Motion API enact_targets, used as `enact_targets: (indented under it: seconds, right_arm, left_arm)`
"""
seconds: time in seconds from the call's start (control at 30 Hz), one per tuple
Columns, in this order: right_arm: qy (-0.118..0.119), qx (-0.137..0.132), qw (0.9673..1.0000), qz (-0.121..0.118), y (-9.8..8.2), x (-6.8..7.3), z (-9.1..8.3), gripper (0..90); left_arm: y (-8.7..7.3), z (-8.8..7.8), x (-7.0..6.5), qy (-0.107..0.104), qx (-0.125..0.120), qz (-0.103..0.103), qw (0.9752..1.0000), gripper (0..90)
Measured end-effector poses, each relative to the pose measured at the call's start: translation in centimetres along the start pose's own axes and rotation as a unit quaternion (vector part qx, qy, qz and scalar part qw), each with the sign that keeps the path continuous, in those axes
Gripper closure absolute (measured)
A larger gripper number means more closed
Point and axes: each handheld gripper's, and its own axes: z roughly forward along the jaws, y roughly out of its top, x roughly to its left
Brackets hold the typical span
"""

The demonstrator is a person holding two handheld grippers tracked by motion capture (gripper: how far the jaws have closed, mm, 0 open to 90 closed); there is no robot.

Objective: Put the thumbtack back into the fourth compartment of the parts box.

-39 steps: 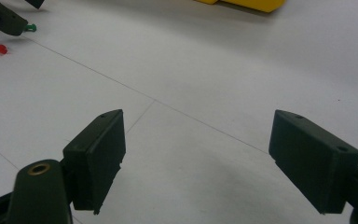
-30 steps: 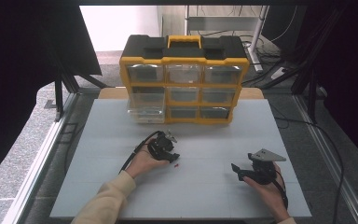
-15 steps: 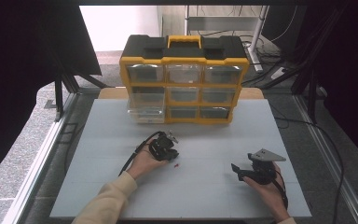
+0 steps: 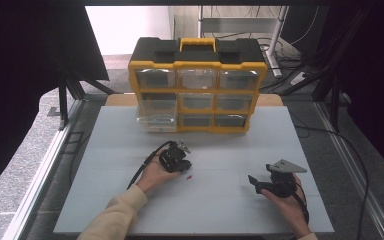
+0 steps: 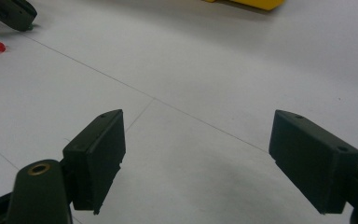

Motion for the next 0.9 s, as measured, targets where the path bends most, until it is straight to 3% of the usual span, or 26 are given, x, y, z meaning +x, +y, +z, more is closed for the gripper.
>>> enact_targets:
  seconds: [0.37, 0.53, 0.6, 0.73, 0.9]
  right_arm:
    - [0.0, 0.0, 1.0, 0.0, 0.0, 0.0, 0.0, 18.8]
    - [0.0, 0.0, 1.0, 0.0, 0.0, 0.0, 0.0, 18.8]
    - [0.0, 0.0, 1.0, 0.0, 0.0, 0.0, 0.0, 18.8]
    - [0.0, 0.0, 1.0, 0.0, 0.0, 0.0, 0.0, 18.7]
    - [-0.001, -0.001, 1.0, 0.0, 0.0, 0.0, 0.0, 18.8]
  left_arm:
    - [0.0, -0.5, 0.2, -0.004, -0.01, -0.006, 0.9999, 83.6]
    - [0.0, -1.6, 0.1, -0.002, -0.035, -0.015, 0.9993, 83.6]
    - [0.0, -2.2, 0.4, 0.001, -0.047, -0.01, 0.9988, 83.6]
    - [-0.1, -3.2, 0.4, -0.005, -0.073, -0.025, 0.997, 83.6]
    - [-0.3, -4.3, 0.5, -0.013, -0.093, -0.029, 0.9952, 83.6]
